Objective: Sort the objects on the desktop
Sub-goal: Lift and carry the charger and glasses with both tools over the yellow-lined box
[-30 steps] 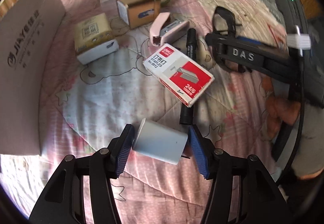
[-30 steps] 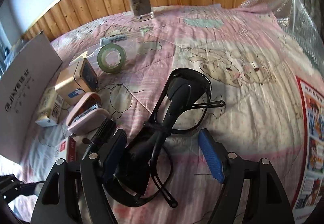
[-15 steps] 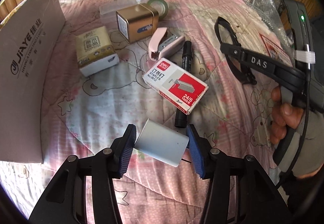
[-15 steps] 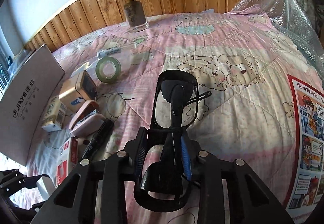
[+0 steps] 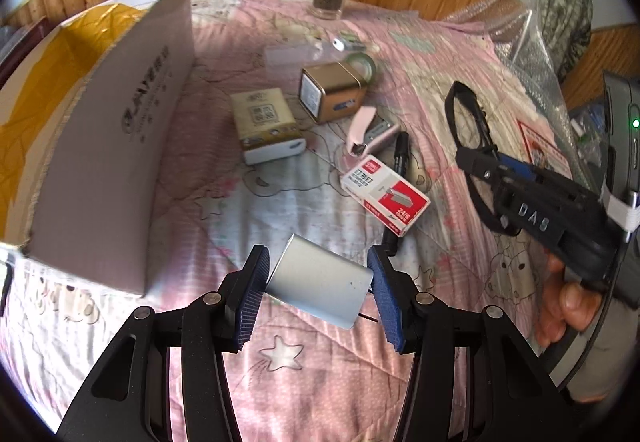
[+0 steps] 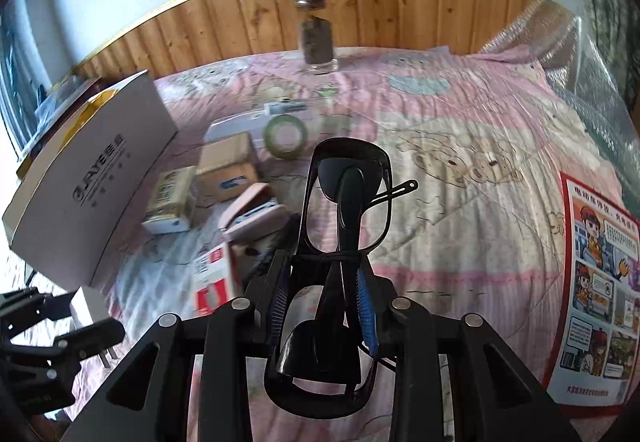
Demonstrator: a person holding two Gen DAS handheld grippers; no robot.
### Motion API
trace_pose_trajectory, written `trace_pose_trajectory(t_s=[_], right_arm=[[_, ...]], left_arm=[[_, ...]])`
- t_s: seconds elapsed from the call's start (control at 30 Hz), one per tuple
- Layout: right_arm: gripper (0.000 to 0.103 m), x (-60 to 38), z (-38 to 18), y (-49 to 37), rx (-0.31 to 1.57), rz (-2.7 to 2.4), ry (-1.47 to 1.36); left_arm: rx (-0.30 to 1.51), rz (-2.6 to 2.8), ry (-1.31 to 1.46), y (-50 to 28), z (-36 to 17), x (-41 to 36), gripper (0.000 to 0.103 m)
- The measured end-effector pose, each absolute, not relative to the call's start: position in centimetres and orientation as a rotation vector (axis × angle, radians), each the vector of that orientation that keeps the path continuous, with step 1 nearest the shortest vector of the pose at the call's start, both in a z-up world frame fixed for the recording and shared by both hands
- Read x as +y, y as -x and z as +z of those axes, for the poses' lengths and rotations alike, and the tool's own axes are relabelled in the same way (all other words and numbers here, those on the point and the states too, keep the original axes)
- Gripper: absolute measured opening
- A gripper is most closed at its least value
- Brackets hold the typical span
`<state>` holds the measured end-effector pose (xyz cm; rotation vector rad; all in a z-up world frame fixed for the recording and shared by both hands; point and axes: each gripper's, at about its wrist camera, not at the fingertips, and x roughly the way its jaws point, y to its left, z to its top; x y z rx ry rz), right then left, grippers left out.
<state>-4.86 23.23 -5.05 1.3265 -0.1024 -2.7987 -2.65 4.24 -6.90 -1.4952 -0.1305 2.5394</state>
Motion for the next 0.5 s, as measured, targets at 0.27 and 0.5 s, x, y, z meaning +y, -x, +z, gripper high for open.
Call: trace_pose_trajectory(t_s=[0.27, 0.5], right_arm=[[0.033, 15.7, -2.0, 4.7, 0.116, -2.767, -1.260], [0.033, 9.1, 1.7, 5.4, 0.287, -2.748, -1.159]], left_arm=[[-0.251, 2.685, 1.386, 1.9, -2.7, -1.2, 0.052], [-0.349, 2.797, 1.303, 1.7, 0.4, -6.6, 0.052]])
